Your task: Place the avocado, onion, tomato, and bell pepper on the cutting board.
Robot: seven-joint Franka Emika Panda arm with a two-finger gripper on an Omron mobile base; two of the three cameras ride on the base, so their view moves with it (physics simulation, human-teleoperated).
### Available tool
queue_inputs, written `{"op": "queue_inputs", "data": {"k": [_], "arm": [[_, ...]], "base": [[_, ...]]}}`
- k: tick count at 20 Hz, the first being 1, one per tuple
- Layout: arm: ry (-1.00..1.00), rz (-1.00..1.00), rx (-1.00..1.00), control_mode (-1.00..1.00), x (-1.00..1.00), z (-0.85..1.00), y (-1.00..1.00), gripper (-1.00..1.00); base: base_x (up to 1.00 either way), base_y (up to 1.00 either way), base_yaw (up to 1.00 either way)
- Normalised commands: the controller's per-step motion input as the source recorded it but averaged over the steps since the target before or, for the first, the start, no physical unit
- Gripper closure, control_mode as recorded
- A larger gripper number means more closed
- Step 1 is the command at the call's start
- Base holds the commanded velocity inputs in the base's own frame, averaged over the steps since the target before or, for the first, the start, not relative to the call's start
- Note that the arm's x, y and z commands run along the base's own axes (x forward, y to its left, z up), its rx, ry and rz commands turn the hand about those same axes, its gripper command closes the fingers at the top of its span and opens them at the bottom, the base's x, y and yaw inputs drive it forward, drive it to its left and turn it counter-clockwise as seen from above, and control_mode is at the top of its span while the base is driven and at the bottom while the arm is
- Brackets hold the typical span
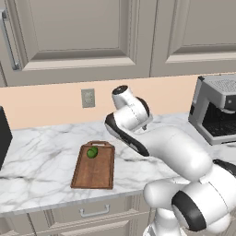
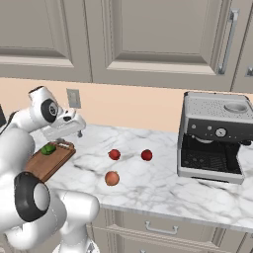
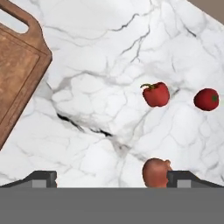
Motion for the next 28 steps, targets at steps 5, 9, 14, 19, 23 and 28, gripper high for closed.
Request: {"op": "queue_inputs", "data": {"k": [5,9,14,19,23,28], "arm": [[0.00,0.00,0.17,-1.00,-0.11,-0.13,-0.91,-1.00],[0.00,0.00,0.16,-1.00,0.00,-0.08,-0.80,-1.00],[0.00,0.00,0.14,-1.00,0.10,-0.07,-0.63,-1.00],[0.00,0.00,0.11,-1.00,0.15,-0.23,-0.47,-1.00],[-0.06,0.00,0.11,-1.00,0.26,-0.36,-0.12,-1.00],[-0.12,0.00,0.08,-1.00,0.21,-0.29,0.00,-1.00]], "base": [[0.00,0.00,0.00],[0.00,0.00,0.00],[0.00,0.00,0.00],[0.00,0.00,0.00],[0.00,0.00,0.00],[0.00,0.00,0.00]]}}
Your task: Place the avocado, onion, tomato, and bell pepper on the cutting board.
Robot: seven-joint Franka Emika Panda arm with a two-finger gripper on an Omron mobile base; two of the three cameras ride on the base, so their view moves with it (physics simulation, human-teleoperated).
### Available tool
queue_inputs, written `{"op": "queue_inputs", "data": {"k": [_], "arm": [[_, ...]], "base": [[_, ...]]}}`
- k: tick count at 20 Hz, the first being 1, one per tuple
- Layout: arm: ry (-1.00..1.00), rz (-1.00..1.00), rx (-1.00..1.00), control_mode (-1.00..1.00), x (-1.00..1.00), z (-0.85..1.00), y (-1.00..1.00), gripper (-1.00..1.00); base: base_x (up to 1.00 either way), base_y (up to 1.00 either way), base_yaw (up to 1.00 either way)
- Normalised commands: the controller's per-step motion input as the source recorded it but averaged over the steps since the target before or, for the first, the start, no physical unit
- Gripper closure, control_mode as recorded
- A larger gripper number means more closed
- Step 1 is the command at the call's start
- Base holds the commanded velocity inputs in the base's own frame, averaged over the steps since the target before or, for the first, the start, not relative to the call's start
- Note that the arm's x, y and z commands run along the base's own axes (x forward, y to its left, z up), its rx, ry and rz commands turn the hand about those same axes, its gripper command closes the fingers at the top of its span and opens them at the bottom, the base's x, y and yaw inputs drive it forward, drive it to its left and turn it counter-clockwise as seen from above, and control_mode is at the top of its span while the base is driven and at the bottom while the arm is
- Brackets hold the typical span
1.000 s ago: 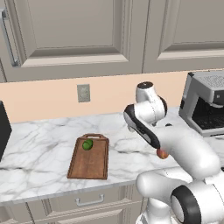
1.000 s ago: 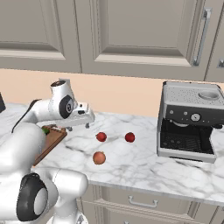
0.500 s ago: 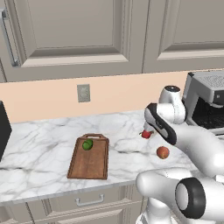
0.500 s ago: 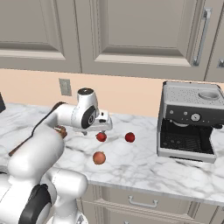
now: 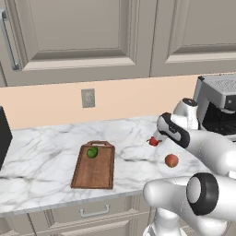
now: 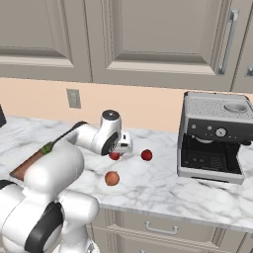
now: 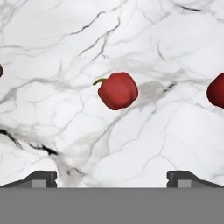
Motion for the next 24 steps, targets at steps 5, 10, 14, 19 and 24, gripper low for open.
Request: {"op": "queue_inputs", "data": {"k": [5,10,14,19,24], "arm": [[-0.04,0.01,0.07,-1.00,0.24,-0.17,0.04,-1.00],[-0.02,0.00,0.02,-1.00,0.24,-0.13,0.06,-1.00],[0.00,0.00,0.00,-1.00,0.31,-0.13,0.04,-1.00],[0.00,0.00,0.00,-1.00,0.35,-0.16,0.01,-1.00],[0.00,0.00,0.00,-1.00,0.22,-0.26,0.00,-1.00]], "base": [[0.00,0.00,0.00],[0.00,0.00,0.00],[0.00,0.00,0.00],[0.00,0.00,0.00],[0.00,0.00,0.00]]}}
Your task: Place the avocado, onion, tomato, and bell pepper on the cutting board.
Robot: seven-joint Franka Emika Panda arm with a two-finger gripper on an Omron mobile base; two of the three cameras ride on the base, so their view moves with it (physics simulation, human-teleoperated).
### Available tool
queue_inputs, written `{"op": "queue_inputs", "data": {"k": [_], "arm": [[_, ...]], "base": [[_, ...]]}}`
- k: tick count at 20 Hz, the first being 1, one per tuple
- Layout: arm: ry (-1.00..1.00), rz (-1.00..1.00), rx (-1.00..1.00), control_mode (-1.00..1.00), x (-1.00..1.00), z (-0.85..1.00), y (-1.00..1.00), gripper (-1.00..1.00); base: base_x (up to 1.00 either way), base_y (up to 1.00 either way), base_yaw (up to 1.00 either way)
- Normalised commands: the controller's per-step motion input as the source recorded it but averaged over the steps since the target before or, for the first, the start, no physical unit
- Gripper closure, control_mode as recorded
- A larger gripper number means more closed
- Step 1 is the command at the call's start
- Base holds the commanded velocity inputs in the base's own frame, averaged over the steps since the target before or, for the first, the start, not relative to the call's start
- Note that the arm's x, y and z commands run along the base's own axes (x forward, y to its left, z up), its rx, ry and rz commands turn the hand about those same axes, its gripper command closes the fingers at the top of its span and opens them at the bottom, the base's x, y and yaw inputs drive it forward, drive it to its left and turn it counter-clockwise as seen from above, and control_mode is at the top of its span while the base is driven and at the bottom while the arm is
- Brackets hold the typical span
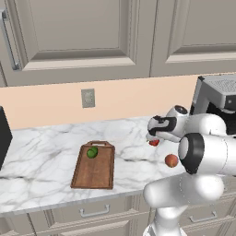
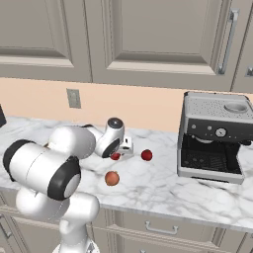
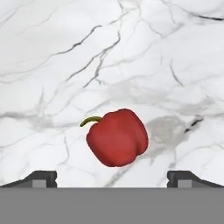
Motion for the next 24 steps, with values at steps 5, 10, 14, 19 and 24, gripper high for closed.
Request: {"op": "queue_inputs", "data": {"k": [5,10,14,19,24], "arm": [[0.00,0.00,0.00,-1.00,0.21,-0.25,0.00,-1.00],[0.00,0.00,0.01,-1.00,0.22,-0.22,0.00,-1.00],[-0.01,0.00,0.00,-1.00,0.24,-0.21,0.01,-1.00],[0.00,0.00,0.00,-1.00,0.15,-0.22,0.02,1.00],[0.00,0.00,0.00,-1.00,0.01,-0.13,0.03,1.00]], "base": [[0.00,0.00,0.00],[0.00,0.00,0.00],[0.00,0.00,0.00],[0.00,0.00,0.00],[0.00,0.00,0.00]]}}
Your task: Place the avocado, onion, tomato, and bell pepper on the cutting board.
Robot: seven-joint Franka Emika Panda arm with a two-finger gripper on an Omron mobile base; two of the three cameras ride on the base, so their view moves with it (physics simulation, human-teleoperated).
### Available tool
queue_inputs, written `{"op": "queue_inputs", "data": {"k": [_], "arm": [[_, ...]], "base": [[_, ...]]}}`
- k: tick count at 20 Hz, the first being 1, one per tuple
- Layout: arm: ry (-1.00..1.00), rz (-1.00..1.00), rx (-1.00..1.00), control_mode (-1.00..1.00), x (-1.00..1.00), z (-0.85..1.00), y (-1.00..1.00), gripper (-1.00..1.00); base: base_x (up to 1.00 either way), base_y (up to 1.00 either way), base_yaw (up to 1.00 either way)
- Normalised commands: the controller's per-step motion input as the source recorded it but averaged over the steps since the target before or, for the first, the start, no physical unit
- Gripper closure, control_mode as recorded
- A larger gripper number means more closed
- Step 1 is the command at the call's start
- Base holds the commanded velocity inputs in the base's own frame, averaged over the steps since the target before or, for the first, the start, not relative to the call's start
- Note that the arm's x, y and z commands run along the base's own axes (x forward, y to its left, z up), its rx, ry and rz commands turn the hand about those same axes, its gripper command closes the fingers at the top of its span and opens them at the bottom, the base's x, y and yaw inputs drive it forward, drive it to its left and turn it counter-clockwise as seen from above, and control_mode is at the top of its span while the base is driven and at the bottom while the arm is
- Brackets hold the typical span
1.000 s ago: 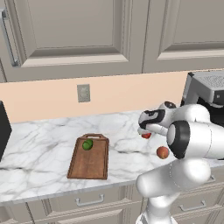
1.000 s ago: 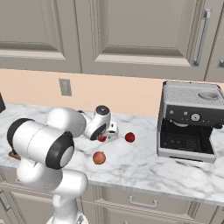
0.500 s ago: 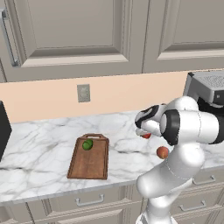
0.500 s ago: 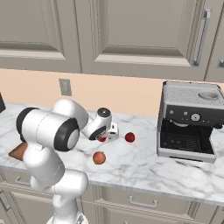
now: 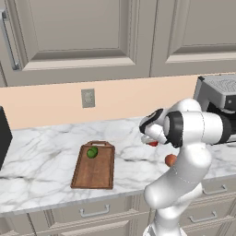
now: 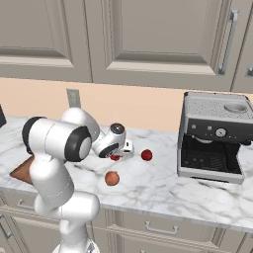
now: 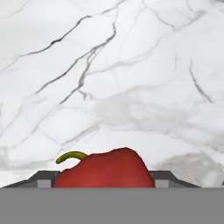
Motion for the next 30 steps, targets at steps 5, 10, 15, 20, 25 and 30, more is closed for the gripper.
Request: {"op": "queue_inputs", "data": {"k": [5,10,15,20,25,30], "arm": [[0.02,0.00,0.00,-1.00,0.00,0.09,0.00,1.00],[0.03,0.00,-0.01,-1.00,-0.03,0.61,0.13,1.00],[0.03,0.00,-0.04,-1.00,-0.08,0.65,0.38,1.00],[0.05,0.00,-0.04,-1.00,-0.06,0.50,0.50,1.00],[0.04,0.00,-0.02,-1.00,-0.08,0.31,0.54,1.00],[-0.01,0.00,0.00,-1.00,-0.26,0.01,0.54,1.00]], "base": [[0.00,0.00,0.00],[0.00,0.00,0.00],[0.00,0.00,0.00],[0.00,0.00,0.00],[0.00,0.00,0.00],[0.00,0.00,0.00]]}}
